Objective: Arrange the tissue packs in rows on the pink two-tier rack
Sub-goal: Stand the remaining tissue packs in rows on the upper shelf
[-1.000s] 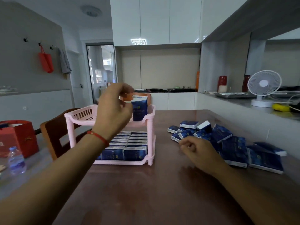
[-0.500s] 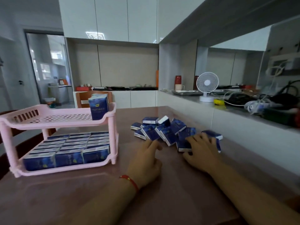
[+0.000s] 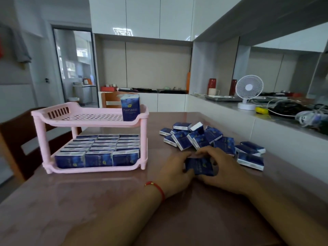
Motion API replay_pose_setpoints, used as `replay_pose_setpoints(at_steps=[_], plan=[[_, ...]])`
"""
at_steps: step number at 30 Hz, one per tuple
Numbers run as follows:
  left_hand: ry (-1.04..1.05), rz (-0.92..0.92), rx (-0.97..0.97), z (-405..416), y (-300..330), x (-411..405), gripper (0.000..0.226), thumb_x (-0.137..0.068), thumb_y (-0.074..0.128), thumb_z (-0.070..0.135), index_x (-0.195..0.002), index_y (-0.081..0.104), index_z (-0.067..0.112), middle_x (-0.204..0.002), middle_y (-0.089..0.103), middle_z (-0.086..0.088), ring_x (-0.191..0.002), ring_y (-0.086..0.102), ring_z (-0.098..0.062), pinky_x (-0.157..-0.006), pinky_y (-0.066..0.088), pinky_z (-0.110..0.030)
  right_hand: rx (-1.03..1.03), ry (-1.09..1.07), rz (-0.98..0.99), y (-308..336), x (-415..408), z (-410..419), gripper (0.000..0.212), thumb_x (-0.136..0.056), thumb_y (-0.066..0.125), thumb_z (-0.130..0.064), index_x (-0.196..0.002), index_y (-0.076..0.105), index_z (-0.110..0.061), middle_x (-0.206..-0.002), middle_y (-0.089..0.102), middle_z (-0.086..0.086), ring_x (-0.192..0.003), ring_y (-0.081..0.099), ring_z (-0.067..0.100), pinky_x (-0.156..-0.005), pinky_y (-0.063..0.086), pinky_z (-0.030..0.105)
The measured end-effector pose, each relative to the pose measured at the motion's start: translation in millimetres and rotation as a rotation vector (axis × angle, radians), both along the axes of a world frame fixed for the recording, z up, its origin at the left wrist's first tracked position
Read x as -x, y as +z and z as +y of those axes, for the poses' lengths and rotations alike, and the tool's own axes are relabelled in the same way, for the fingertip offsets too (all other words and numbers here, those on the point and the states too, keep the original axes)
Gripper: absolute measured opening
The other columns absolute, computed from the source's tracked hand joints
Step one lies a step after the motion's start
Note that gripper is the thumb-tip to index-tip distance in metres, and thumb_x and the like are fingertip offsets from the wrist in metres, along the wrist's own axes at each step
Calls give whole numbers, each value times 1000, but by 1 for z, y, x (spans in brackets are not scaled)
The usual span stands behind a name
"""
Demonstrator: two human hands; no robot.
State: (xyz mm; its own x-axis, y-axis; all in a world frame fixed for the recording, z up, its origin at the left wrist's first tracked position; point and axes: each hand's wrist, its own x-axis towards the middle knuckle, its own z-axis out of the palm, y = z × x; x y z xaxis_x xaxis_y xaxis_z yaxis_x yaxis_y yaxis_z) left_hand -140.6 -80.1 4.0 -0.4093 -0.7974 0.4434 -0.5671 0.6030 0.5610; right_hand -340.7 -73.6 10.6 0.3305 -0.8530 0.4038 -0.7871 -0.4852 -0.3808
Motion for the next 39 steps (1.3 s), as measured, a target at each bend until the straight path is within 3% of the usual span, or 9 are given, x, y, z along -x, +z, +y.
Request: replay_pose_setpoints(at_steps=[3,6,10,15,20,23,27,33,39], plan=[[17,11,-29,-1,1,-5,49,-84,71,23,-132,59,20,-120,63,1,-100,58,-11,-95,49,-29,5,-18,-60,0,7,-1,48,-78,74,-51,-119,51,-42,-118,55,-22,-108,53,-6,-90,47,20],[32,50,-92,2,4,-9,46,-84,74,14,-126,62,24,-104,60,10,-95,61,-10,-88,51,-23,222,-240,-181,1,30,-10,20,-86,67,-30,-105,63,-28,-108,63,-10,-104,59,9,-91,51,37],[43,143,-123,4,4,-10,39,-78,77,10,-110,65,28,-94,65,13,-78,63,-4,-75,54,-17,112,-856,55,-1,69,-19,41,-85,62,-35,-124,60,-23,-128,59,9,-122,49,31,-99,42,49],[78,380,-238,0,-1,-7,38,-65,79,3,-94,59,17,-88,71,-5,-70,70,-21,-71,60,-45,-74,-957,170,-10,77,-25,61,-82,58,-57,-129,57,-19,-139,53,12,-128,45,34,-102,42,50],[41,514,-333,-2,-1,-8,48,-67,77,-7,-100,55,21,-93,70,-12,-80,72,-32,-73,61,-53,-172,-885,160,-11,69,-27,66,-75,51,-70,-114,64,-19,-128,55,13,-110,56,31,-93,51,47],[11,527,-344,-1,-1,-7,53,-73,74,-9,-114,57,22,-95,68,-9,-80,73,-24,-74,62,-46,-147,-661,-47,1,59,-14,51,-77,67,-60,-109,54,-23,-107,63,-1,-87,60,14,-68,50,32],[39,509,-328,-4,-5,-9,47,-75,75,-3,-112,59,22,-90,67,3,-67,65,-1,-60,54,-17,-71,-149,-505,17,29,6,53,-73,81,-51,-117,55,-43,-116,64,-13,-109,62,8,-90,53,36],[-78,552,-460,-7,-7,-4,66,-61,76,-3,-121,53,15,-114,65,-15,-97,68,-21,-77,59,-32,61,-10,-326,11,-14,8,73,-64,68,-67,-131,58,-38,-116,59,-20,-104,59,-3,-85,53,20],[-107,356,-317,-5,-5,-9,70,-69,87,11,-126,48,22,-122,64,4,-109,66,-10,-94,57,-37,144,-27,-206,1,-17,3,79,-70,59,-71,-139,52,-33,-116,50,-13,-105,53,5,-89,49,23]])
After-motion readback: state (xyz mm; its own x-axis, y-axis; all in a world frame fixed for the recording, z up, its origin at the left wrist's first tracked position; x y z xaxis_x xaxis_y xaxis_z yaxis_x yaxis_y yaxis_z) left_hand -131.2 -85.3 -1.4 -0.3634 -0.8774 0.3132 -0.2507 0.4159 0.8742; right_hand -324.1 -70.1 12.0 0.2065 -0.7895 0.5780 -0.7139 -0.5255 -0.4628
